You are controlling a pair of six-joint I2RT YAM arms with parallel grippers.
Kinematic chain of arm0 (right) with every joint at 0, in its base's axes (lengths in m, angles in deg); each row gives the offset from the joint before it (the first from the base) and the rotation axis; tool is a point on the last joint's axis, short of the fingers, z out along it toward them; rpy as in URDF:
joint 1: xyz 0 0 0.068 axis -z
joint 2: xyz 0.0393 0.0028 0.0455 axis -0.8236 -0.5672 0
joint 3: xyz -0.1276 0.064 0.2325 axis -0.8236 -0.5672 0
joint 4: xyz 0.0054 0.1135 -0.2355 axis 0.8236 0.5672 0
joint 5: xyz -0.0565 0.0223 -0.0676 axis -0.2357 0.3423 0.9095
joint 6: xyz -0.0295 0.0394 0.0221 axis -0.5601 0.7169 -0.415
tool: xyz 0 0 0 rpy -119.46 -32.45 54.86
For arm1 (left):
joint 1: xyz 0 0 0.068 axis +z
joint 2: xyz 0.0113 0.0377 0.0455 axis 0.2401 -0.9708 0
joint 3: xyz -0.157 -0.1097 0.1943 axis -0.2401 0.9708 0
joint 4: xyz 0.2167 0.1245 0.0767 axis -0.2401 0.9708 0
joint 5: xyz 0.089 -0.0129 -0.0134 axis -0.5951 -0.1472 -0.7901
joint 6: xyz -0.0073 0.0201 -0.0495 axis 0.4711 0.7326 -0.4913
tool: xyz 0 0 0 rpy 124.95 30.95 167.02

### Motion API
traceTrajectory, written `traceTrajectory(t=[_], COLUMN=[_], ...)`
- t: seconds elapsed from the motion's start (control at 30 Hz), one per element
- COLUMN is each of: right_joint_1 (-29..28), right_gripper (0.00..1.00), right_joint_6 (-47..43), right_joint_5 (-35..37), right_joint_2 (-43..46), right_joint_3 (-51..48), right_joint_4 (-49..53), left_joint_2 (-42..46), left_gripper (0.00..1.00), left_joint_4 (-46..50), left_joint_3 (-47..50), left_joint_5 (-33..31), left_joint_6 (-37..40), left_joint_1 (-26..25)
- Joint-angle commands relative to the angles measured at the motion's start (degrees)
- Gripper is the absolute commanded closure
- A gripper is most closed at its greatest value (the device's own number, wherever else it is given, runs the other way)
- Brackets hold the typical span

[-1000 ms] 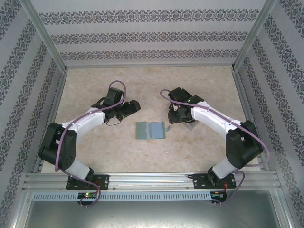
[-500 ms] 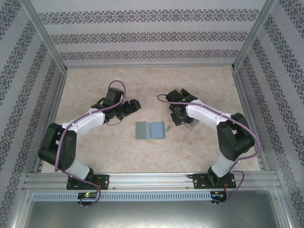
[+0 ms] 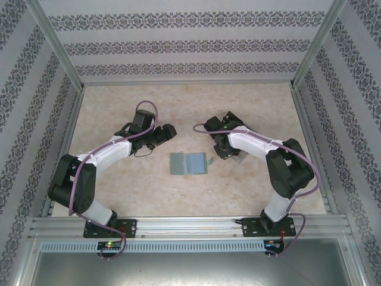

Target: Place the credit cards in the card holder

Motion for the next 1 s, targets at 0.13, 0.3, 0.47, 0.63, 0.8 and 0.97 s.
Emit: traceTrajectory(t=[0.13,0.3,0.47,0.63,0.8,0.97], right_joint_1=[-0.71,-1.02,-1.25,-1.41,-1.59,-1.8], right_gripper=[0.77,0.77,0.81,0.85,0.87,0.93], right_joint_6=[-1.07,-1.51,-1.85,-1.86,-2.57,-3.35], right_joint_5=[3.09,3.52,3.79,3.9,4.69,5.52], right_joint_2=[-0.6,-1.33,-2.29,-2.58,-3.38,-3.55], right_joint_3=[1.43,1.37,1.42,1.37,1.72,2.2], right_joint_4=[1.99,2.5,2.69,2.35,2.86,3.04], left_joint_2=[0.05,0.03,-0.04,-0.13,-0.22,-0.56], left_gripper=[0.19,0.19,0.19,0.19,0.19,0.19], left_joint_4=[-1.81,-1.82,-2.01,-2.13,-2.34,-2.43], left_joint_3=[0.76,0.57,0.52,0.54,0.58,0.38], left_joint_5=[0.67,0.69,0.67,0.71,0.56,0.76], left_joint_6=[-0.57,-0.48,-0.49,-0.44,-0.48,-0.48], left_joint_1=[0.27,0.28,0.32,0.27,0.27,0.24])
